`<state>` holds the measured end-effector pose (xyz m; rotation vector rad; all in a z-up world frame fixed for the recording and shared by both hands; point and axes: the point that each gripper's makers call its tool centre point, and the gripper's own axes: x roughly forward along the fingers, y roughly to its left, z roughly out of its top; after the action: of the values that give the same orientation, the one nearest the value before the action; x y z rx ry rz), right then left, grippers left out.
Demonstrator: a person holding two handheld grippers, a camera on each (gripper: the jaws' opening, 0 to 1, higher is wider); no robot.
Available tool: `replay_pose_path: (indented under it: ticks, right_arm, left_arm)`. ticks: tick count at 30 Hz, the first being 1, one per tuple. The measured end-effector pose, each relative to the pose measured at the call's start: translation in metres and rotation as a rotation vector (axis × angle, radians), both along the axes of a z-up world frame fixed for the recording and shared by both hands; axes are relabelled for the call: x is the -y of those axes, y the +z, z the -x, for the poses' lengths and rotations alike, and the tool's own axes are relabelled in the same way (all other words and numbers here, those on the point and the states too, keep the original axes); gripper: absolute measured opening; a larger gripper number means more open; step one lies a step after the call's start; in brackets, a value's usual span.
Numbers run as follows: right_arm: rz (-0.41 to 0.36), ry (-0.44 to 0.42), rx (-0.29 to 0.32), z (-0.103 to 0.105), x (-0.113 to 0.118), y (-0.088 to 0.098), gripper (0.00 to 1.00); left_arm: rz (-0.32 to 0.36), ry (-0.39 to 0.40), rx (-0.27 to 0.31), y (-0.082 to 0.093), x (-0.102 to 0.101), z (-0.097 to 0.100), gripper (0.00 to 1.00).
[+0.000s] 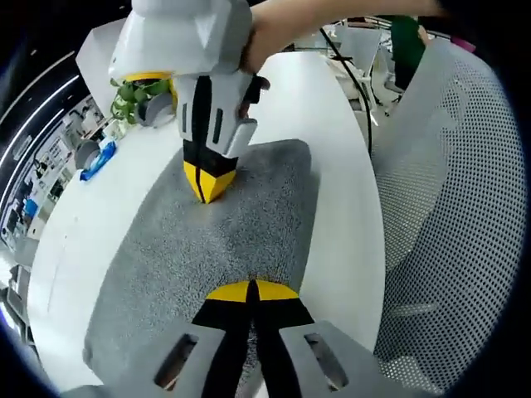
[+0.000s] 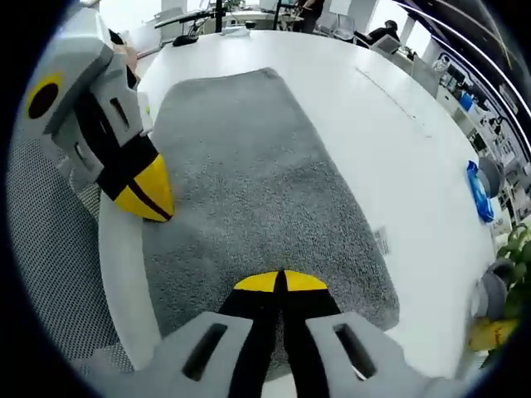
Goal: Fold the towel on the table until its edges align and the towel forms a compact rectangular stack.
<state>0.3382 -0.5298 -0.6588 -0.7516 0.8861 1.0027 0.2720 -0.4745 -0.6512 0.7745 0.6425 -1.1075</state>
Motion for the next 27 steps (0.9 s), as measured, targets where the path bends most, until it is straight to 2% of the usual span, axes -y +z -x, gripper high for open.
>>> replay_pose_path:
  ticks: [4,15,20,27]
  right_arm:
    - [0.003,-0.002,0.009,0.005,0.000,-0.001,0.00]
    - [-0.089,-0.065,0.006,0.025,-0.003,0.000,0.00]
    - [-0.097,-0.063,0.023,0.031,-0.005,0.001,0.00]
    - [-0.106,-0.071,0.018,0.037,-0.005,0.001,0.00]
  left_arm:
    - [-0.029,-0.008,-0.002,-0.001,-0.005,0.002,0.01]
    - [-0.068,0.008,-0.022,-0.002,-0.019,0.008,0.01]
    - [-0.089,0.013,-0.017,-0.002,-0.023,0.008,0.01]
    - [-0.092,0.032,-0.022,-0.002,-0.027,0.007,0.01]
